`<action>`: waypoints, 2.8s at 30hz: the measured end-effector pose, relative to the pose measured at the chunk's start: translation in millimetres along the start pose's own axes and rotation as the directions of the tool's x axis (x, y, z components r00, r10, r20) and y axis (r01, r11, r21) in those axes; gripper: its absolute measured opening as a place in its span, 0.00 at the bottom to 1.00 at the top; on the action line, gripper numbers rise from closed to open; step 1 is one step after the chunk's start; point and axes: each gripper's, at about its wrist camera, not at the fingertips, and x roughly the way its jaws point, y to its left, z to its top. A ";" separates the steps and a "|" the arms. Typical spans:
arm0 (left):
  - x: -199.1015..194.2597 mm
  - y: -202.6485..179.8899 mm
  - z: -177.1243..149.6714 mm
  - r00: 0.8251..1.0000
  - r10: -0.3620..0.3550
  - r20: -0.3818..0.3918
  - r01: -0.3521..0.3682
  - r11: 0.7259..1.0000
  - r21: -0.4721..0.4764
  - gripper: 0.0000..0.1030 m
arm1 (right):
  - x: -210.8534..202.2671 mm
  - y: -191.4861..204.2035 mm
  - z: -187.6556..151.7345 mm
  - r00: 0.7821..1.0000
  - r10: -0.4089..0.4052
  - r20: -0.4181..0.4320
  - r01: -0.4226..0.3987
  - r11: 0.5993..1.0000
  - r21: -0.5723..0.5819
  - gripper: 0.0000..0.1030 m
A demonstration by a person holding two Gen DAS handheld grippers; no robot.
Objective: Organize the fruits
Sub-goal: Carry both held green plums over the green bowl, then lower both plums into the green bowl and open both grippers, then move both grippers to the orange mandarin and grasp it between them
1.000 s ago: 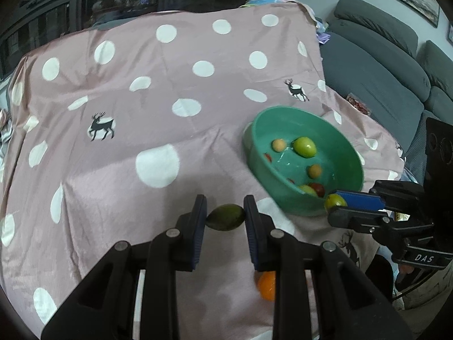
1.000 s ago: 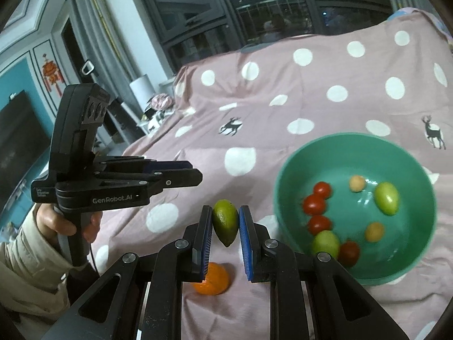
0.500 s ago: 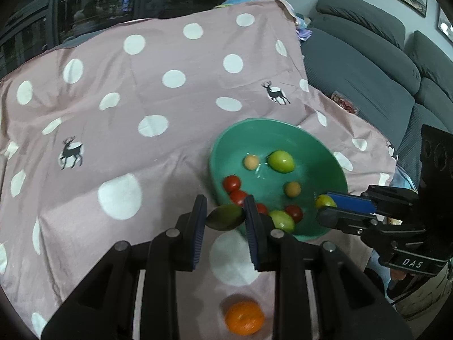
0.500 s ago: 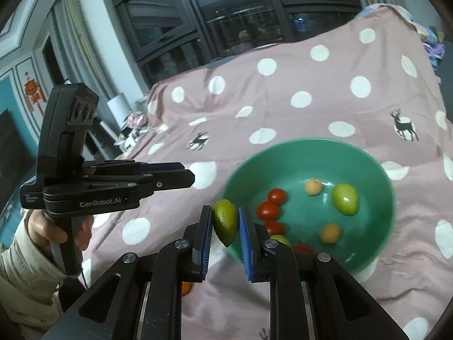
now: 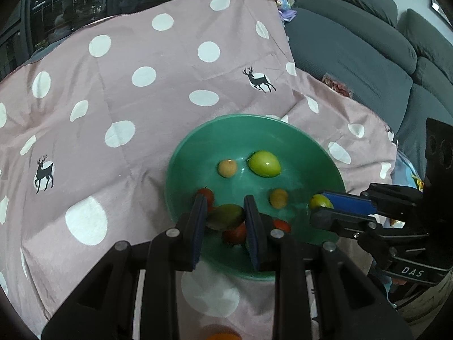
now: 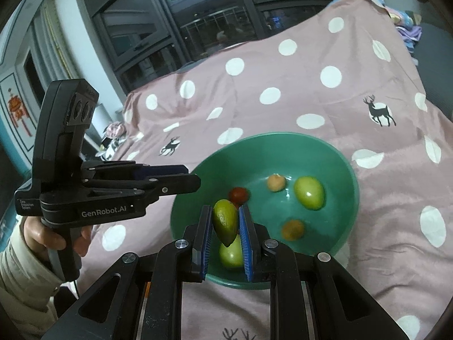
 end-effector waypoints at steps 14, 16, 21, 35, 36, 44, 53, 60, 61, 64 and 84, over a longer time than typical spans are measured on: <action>26.1 -14.8 6.1 0.999 0.025 -0.047 -0.023 0.998 0.055 0.25 | 0.0 -11.3 -0.5 1.000 -0.012 0.001 0.012 1.000 0.011 0.20; 28.4 -16.1 6.4 0.998 0.031 -0.051 -0.028 0.998 0.063 0.25 | 0.1 -11.9 -0.4 1.000 -0.013 0.002 0.013 1.000 0.012 0.20; 33.2 -18.1 5.6 0.997 0.042 -0.061 -0.037 0.996 0.077 0.26 | 0.9 -12.7 0.0 1.000 -0.015 0.001 0.015 1.000 0.011 0.20; 32.9 -15.8 3.5 0.997 0.051 -0.055 -0.048 0.997 0.061 0.29 | 0.9 -10.0 -0.7 1.000 -0.019 -0.015 0.019 1.000 0.001 0.20; 31.7 -15.9 3.1 0.997 0.052 -0.053 -0.048 0.997 0.062 0.31 | 0.9 -10.0 -0.7 1.000 -0.020 -0.015 0.020 1.000 0.002 0.20; 7.7 -4.7 0.5 0.996 0.084 -0.014 -0.083 0.996 0.032 0.73 | -5.5 -10.9 -3.2 0.999 -0.036 -0.012 0.036 0.999 0.033 0.39; -50.6 39.5 -24.5 0.986 0.161 0.032 -0.157 0.983 -0.097 0.92 | -19.0 10.0 -6.9 1.000 0.018 0.013 -0.018 1.000 0.006 0.54; -58.0 48.3 -65.2 0.993 0.110 -0.035 -0.114 0.980 -0.163 0.92 | -14.0 49.8 -21.7 0.992 0.113 -0.056 -0.119 0.987 -0.105 0.54; -58.3 49.2 -72.1 0.994 0.099 -0.043 -0.105 0.979 -0.174 0.92 | -11.7 55.3 -24.9 0.990 0.124 -0.074 -0.132 0.984 -0.119 0.54; -60.6 53.5 -90.0 0.996 0.066 -0.062 -0.077 0.978 -0.195 0.92 | -5.2 66.0 -33.4 0.983 0.142 -0.119 -0.159 0.977 -0.142 0.54; -34.7 43.3 -143.4 0.953 -0.281 -0.115 0.229 0.913 -0.336 0.78 | 54.3 108.2 -78.1 0.920 0.126 -0.371 -0.227 0.943 -0.243 0.54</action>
